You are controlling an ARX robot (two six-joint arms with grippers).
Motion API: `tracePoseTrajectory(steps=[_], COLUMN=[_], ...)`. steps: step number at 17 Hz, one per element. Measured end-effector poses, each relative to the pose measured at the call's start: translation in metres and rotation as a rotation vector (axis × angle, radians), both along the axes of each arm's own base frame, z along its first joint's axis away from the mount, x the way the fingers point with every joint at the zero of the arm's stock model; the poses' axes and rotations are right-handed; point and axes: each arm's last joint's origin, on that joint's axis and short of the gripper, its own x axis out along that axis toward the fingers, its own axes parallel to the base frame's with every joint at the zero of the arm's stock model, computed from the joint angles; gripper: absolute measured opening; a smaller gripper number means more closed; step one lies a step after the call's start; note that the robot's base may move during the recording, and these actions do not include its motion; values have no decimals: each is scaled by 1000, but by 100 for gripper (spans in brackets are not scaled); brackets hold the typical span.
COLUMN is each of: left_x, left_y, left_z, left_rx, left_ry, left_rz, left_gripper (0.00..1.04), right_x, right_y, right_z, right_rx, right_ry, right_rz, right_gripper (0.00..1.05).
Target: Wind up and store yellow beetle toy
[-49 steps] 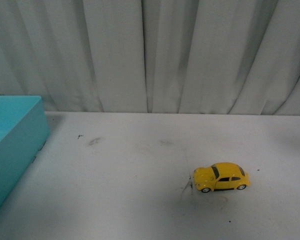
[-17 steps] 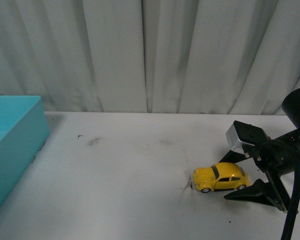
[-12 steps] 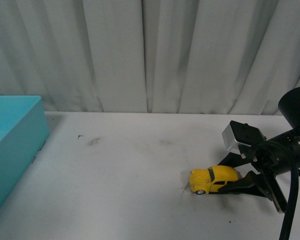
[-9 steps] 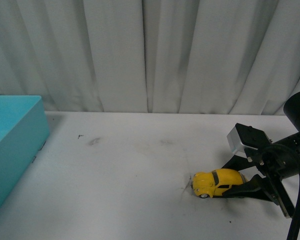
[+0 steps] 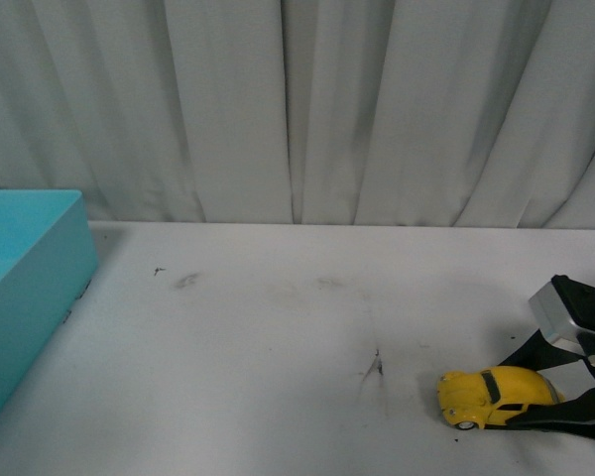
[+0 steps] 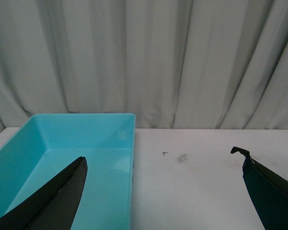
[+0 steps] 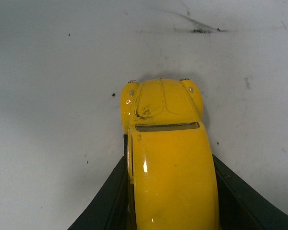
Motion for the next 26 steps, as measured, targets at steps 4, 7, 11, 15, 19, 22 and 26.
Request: tracePoseTrajectory(steps=[4,7,11,15,19,22,26], left_x=[0,0,0,0,0,0,0], left_y=[0,0,0,0,0,0,0], left_z=[0,0,0,0,0,0,0], left_rx=[0,0,0,0,0,0,0], left_ry=[0,0,0,0,0,0,0], left_rz=[0,0,0,0,0,0,0], left_gripper=[98,98,98,98,98,98,98], right_x=[-9,-15,-26,-37,-36,-36,-36], right_y=[-24,-38,-62,-67,-68,-68,-68], right_z=[-2,-6,-8,-15,-14,-14,-14], right_rx=[0,8,34,38,40,40,40], right_ry=[-7,-4,10,23,24,24,25], right_rz=[-55,-96,-169,-194,-201,-201,-201], right_gripper=[42,42,42,77,98,98,98])
